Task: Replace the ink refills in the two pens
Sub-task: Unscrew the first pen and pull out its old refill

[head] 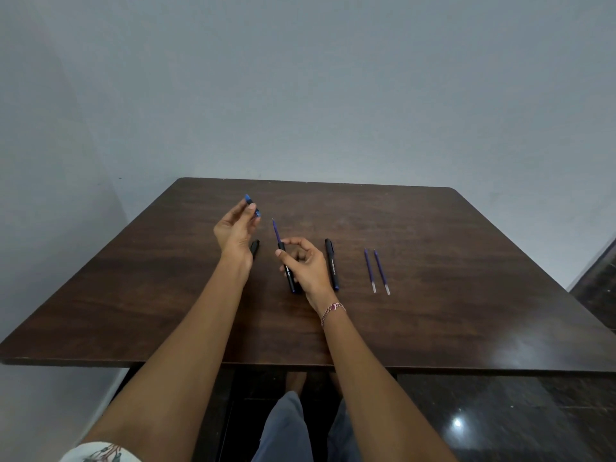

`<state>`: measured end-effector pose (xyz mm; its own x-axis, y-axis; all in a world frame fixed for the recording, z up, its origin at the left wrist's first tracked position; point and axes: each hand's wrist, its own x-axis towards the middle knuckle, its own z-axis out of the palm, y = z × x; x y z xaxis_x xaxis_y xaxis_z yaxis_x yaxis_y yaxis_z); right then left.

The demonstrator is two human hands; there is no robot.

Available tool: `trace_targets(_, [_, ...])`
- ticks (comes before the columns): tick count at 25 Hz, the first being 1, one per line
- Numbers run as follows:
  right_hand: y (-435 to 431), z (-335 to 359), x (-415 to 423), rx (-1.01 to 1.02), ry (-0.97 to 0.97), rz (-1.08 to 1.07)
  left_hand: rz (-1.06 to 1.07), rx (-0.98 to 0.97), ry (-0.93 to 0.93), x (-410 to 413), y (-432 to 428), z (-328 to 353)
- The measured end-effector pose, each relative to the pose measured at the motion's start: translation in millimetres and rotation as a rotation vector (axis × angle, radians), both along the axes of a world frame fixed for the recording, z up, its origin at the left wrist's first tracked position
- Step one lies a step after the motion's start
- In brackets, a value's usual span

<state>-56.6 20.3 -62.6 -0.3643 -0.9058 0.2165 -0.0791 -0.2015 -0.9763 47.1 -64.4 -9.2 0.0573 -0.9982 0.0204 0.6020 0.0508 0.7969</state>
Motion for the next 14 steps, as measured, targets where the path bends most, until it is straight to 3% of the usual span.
trace_targets(3, [3, 4, 1, -0.003, -0.046, 0.013, 0.035, 0.01, -0.262, 14, -13, -5])
trace_targets(7, [7, 9, 2, -0.012, -0.087, 0.027, 0.096, -0.004, -1.005, 27, -26, -17])
trace_targets(9, [8, 10, 3, -0.006, -0.093, 0.024, 0.084, -0.006, -1.291, 35, -32, -21])
trace_targets(14, [8, 10, 4, -0.011, -0.107, 0.012, -0.013, 0.014, -1.611, 45, -36, -24])
